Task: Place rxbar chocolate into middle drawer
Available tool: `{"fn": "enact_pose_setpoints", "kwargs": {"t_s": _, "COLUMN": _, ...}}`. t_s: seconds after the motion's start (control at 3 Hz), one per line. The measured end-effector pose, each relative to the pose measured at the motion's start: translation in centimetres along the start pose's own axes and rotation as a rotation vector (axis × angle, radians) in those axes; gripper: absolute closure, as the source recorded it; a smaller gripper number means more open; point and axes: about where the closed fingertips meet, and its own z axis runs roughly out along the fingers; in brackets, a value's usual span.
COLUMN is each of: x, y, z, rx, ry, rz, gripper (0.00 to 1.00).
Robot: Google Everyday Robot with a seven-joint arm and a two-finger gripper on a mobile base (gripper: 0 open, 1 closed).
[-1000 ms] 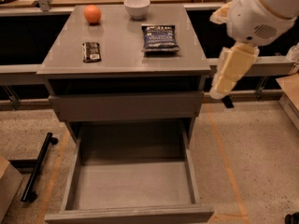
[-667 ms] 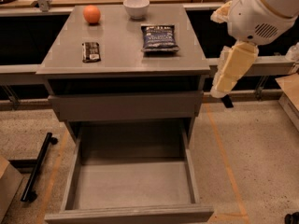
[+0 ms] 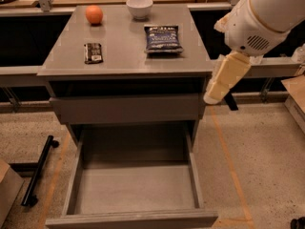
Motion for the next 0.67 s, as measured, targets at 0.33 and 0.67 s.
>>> {"fn": "enact_pose_setpoints", "kwargs": {"t_s": 0.33, "x": -3.5, "y": -3.7, "z": 3.2, "rx": 0.067, "ry": -0.103, "rz": 0.004, "gripper": 0.0}}
{"fn": "enact_pose_setpoints", "kwargs": {"t_s": 0.67, "x": -6.7, "y": -7.1, "z": 6.8, "rx": 0.079, "ry": -0.176, "rz": -0.014, "gripper": 0.0}}
